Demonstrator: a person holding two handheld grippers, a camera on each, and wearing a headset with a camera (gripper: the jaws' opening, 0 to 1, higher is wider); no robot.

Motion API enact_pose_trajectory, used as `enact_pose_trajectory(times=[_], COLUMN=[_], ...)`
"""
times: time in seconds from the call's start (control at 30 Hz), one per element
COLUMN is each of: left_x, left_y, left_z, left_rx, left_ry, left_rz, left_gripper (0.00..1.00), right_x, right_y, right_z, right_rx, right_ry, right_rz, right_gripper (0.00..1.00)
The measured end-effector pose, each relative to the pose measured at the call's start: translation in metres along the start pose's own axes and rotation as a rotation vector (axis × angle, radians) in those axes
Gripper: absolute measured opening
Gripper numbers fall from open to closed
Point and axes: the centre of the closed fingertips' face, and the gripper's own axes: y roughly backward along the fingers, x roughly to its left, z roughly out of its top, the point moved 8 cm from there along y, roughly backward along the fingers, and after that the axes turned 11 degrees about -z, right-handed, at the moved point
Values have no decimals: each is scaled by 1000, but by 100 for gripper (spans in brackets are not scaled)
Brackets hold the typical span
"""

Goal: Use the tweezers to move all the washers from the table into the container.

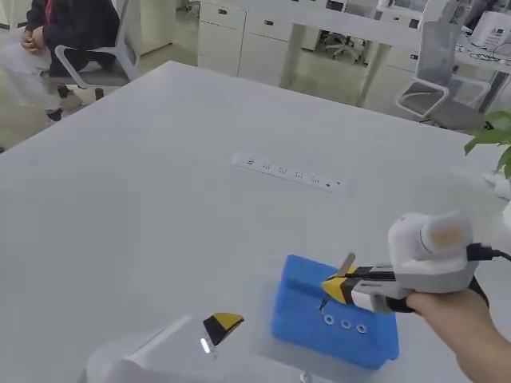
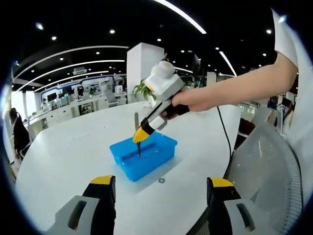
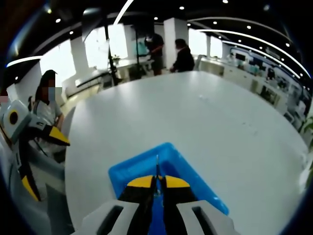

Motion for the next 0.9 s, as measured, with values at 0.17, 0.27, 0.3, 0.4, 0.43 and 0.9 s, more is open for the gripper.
enact_pose_trajectory(times=[0.17,0.27,0.3,0.4,0.43,0.9], left_x=[0,-1,-1,-1,-1,-1], left_y=[0,0,0,0,0,0], left_z=[0,0,0,0,0,0], left_rx=[1,2,2,3,2,2], left_ry=[0,-2,-1,-2,-1,-2], left_rz=[0,1,0,2,3,3], left_gripper=[77,77,77,76,76,76], right_x=[0,0,0,2,2,1], right_y=[-2,-5,-5,-6,-7,-11], right_z=[-2,-5,-5,-5,-6,-10], right_rx=[-2,4,5,6,6,17], right_ry=[-16,-19,-19,-21,-18,-3], right_rz=[5,3,2,1,0,-14], right_gripper=[3,3,3,3,3,4])
